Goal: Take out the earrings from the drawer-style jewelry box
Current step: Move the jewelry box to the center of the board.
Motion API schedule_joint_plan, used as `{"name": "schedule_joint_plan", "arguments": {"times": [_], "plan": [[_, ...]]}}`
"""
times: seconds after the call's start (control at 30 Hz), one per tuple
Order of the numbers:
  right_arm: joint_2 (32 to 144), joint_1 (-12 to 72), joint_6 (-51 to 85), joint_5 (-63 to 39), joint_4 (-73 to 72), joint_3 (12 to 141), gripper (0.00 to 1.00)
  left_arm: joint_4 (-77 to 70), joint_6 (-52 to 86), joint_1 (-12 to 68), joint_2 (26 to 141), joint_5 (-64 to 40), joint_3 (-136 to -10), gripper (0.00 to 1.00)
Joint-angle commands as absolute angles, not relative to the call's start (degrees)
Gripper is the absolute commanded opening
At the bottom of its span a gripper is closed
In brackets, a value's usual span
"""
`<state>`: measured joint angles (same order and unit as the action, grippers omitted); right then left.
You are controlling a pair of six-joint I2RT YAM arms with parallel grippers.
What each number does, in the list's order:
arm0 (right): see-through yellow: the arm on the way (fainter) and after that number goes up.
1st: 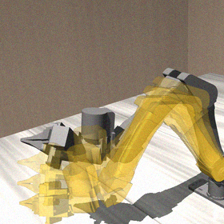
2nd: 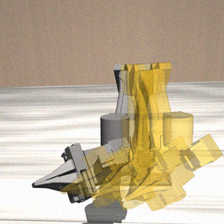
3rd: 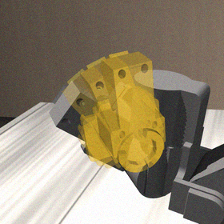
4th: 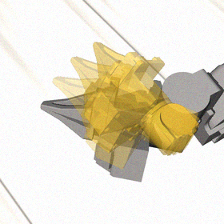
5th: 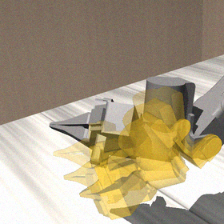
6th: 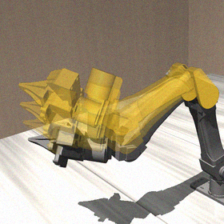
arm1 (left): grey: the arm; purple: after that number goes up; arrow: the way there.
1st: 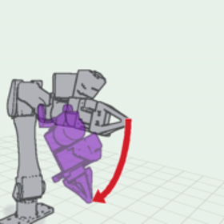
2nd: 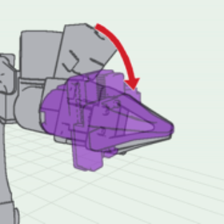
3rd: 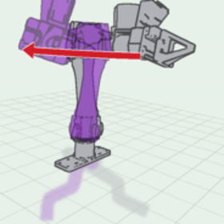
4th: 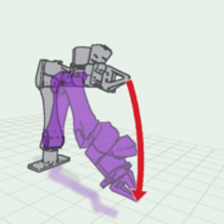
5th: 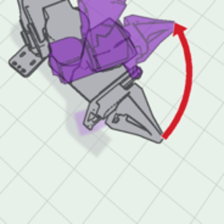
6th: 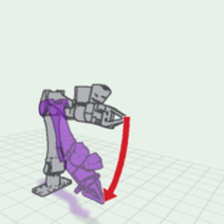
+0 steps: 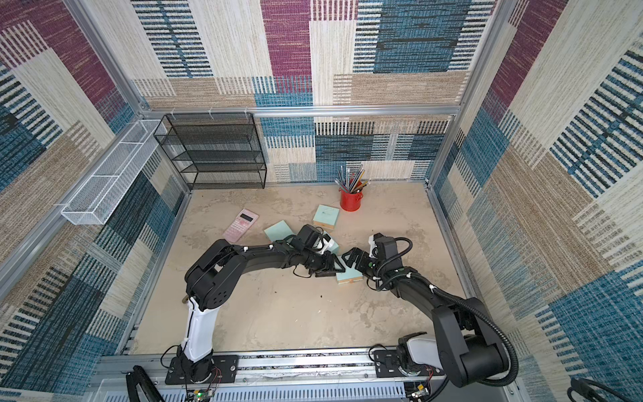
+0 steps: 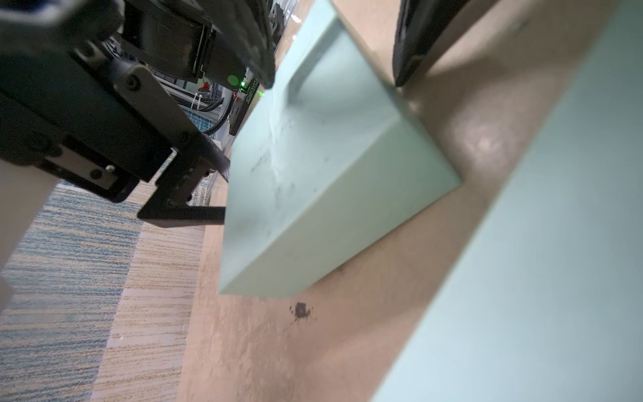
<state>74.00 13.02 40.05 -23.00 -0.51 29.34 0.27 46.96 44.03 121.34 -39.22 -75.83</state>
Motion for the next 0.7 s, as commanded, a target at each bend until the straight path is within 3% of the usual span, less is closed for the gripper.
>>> {"name": "schedule_joint_plan", "arguments": {"times": [0.0, 0.67], "plan": [[74.59, 11.72, 38.87, -26.79, -0.28, 30.03, 0.99, -3.36, 48.19, 44.88, 123.22, -41.59, -79.00, 0.55], [71.56, -2.17, 32.08, -26.86, 4.48, 28.65, 0.99, 1.46, 48.58, 49.52, 135.34, -42.16, -99.33, 0.56]]}}
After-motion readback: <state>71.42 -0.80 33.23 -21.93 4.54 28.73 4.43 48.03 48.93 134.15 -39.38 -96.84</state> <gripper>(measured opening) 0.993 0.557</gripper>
